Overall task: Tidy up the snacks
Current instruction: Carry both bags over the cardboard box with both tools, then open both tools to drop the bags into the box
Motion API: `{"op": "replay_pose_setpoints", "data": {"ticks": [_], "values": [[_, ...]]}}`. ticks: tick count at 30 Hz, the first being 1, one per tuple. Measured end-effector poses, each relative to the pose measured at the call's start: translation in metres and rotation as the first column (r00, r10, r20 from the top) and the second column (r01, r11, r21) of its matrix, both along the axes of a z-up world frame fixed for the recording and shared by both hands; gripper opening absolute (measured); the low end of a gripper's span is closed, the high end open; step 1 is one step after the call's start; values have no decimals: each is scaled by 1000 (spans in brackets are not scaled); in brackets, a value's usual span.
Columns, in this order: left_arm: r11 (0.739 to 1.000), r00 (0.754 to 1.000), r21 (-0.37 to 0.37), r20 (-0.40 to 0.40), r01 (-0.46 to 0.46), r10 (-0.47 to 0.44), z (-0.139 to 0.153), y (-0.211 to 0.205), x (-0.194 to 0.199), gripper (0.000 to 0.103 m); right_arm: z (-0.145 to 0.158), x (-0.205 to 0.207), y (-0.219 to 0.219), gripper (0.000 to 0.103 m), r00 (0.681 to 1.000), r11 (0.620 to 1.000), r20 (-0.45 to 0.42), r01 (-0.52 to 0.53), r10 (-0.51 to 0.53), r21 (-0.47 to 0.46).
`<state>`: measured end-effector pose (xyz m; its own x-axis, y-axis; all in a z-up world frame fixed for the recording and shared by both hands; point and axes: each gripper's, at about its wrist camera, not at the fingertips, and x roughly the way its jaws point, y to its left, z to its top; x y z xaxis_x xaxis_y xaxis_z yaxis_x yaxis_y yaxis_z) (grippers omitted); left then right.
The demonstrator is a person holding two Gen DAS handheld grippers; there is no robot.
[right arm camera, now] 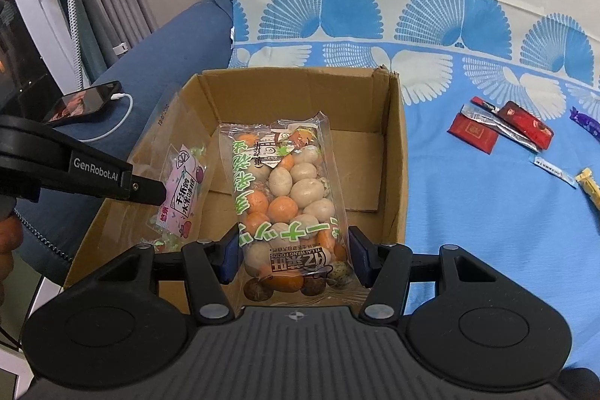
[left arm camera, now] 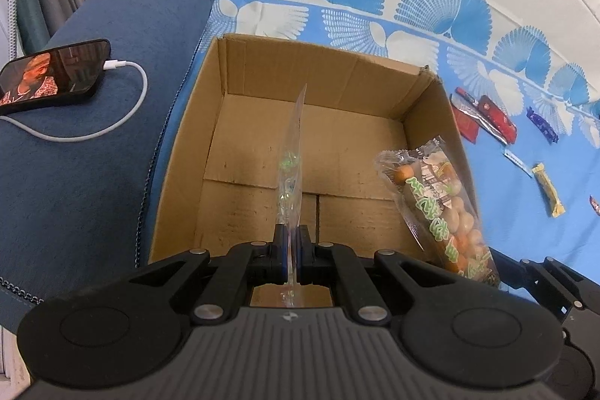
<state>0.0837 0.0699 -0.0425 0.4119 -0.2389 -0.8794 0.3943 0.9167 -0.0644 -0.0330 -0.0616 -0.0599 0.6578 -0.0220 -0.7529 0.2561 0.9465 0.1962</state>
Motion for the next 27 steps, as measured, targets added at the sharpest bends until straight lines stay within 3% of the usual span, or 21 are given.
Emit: {"op": "replay_pose_setpoints", "data": {"ticks": [13, 14, 16, 17, 18, 22, 27], "values": [[1000, 1000, 5, -7, 8, -8, -7, -8, 8, 6, -9, 9, -1, 60, 1000, 1000, -20, 2, -2, 12], [1000, 1000, 5, -2, 8, -8, -7, -8, 8, 13, -9, 10, -2, 62, 1000, 1000, -18, 2, -2, 13], [1000, 1000, 7, 20, 7, -7, -6, -8, 8, 50, -8, 12, -4, 69, 1000, 1000, -11, 3, -3, 19], [1000, 999, 4, 39, 7, -7, -4, -7, 7, 86, -6, 14, -5, 77, 1000, 1000, -10, 8, -8, 15], [1000, 998, 0, 62, 1, -1, -1, -5, 5, 103, -3, 15, -5, 80, 1000, 1000, -1, 12, -12, 3], [1000, 991, 13, 136, 1, -2, 10, 2, -5, 103, 8, 11, -9, 85, 1000, 1000, 14, 11, -10, -27], [1000, 996, 20, 84, -7, 6, 14, 17, -23, 103, 17, -11, -3, 87, 1000, 1000, -13, 5, -5, 10]]}}
